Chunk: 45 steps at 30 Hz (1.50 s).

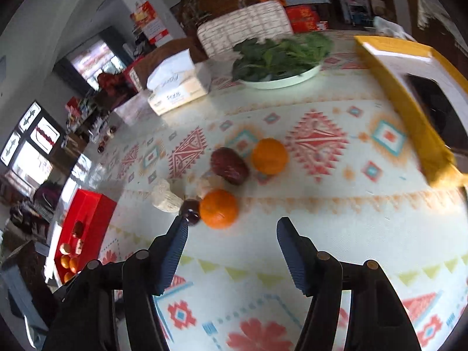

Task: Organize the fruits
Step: 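Move both tools back toward the fruit pile, then grasp an orange with right tool while left tool grasps a round rice cake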

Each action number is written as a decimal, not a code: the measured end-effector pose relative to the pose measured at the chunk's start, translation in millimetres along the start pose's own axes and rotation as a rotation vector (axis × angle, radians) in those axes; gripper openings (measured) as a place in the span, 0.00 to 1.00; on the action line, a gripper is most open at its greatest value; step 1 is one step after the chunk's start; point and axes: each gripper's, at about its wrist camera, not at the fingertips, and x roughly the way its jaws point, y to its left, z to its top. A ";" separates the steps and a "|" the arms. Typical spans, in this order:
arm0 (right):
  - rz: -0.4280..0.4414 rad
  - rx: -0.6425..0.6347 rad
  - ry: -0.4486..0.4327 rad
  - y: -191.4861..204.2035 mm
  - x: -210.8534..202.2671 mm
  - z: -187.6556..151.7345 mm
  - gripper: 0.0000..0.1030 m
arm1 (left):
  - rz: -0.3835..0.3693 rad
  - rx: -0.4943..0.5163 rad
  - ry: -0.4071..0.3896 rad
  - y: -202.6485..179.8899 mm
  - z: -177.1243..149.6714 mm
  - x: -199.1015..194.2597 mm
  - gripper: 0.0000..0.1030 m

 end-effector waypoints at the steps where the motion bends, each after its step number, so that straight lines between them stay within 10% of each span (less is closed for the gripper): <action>1: -0.011 -0.008 0.007 4.5 8.0 2.2 0.66 | 0.007 0.001 0.004 0.2 1.4 2.4 0.85; 17: -0.076 -0.088 0.002 26.7 38.8 4.5 0.38 | 0.182 0.080 0.034 -7.8 6.2 23.9 1.00; 32: 0.004 0.013 -0.010 -1.4 18.4 5.8 0.38 | 0.154 0.098 0.076 -4.7 9.4 24.3 1.00; 45: 0.027 0.040 0.037 -10.0 27.7 4.0 0.38 | 0.005 0.040 0.001 -1.3 84.2 58.5 0.63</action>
